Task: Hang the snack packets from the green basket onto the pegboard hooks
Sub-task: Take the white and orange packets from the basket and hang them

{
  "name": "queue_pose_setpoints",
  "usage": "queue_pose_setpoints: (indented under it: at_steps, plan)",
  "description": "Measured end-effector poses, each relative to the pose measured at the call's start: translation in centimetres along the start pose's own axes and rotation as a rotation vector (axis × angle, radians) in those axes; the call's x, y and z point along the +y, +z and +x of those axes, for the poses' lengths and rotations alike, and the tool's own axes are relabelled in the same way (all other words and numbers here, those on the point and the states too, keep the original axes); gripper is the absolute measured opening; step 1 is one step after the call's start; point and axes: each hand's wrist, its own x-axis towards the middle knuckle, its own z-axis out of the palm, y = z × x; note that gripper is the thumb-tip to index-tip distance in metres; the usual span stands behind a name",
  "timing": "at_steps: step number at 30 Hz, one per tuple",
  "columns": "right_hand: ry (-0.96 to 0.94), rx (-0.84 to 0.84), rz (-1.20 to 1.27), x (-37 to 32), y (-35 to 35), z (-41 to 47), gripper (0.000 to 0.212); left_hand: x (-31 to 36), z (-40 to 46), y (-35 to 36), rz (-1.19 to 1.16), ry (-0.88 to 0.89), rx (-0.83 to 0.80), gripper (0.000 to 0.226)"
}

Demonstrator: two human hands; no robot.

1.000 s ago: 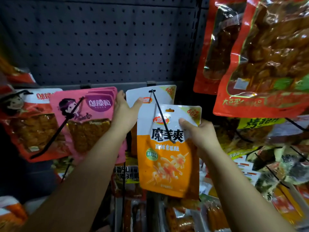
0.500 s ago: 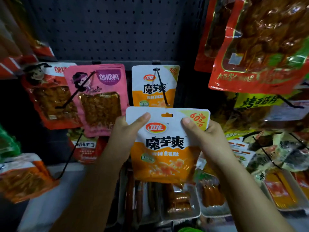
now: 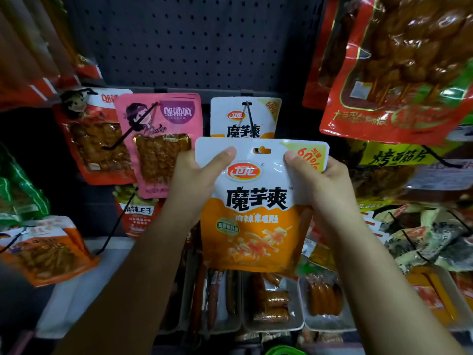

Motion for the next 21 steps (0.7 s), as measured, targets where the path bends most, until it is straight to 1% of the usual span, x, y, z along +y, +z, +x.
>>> queue_pose_setpoints:
  at_steps: [3,6,9,11,15,17,21]
  plan:
    - [0.047,0.004,-0.017,0.7,0.1,0.5,0.013,-0.9,0.4,-0.1,0.011,-0.042,0.021,0.023]
    - [0.064,-0.008,0.001,1.7,0.1,0.8,0.011,-2.0,0.7,-0.5,0.017,-0.068,0.024,0.018]
    - [0.031,-0.002,-0.002,2.4,0.0,1.3,0.008,-2.7,1.2,-0.9,0.013,-0.053,0.015,0.007]
    - [0.001,0.007,-0.027,2.8,-0.2,1.9,0.008,-3.2,1.8,-1.4,0.043,-0.026,0.013,0.013]
    - [-0.009,0.051,-0.137,3.9,-0.6,4.1,0.009,-4.7,3.6,-2.9,0.313,0.03,0.098,0.01]
    - [-0.003,0.083,-0.189,4.4,-0.6,5.5,0.012,-5.2,5.0,-3.2,0.407,0.042,0.123,0.006]
    - [0.031,0.135,-0.223,5.0,0.1,8.9,0.012,-5.7,8.5,-3.1,0.55,0.073,0.145,0.011]
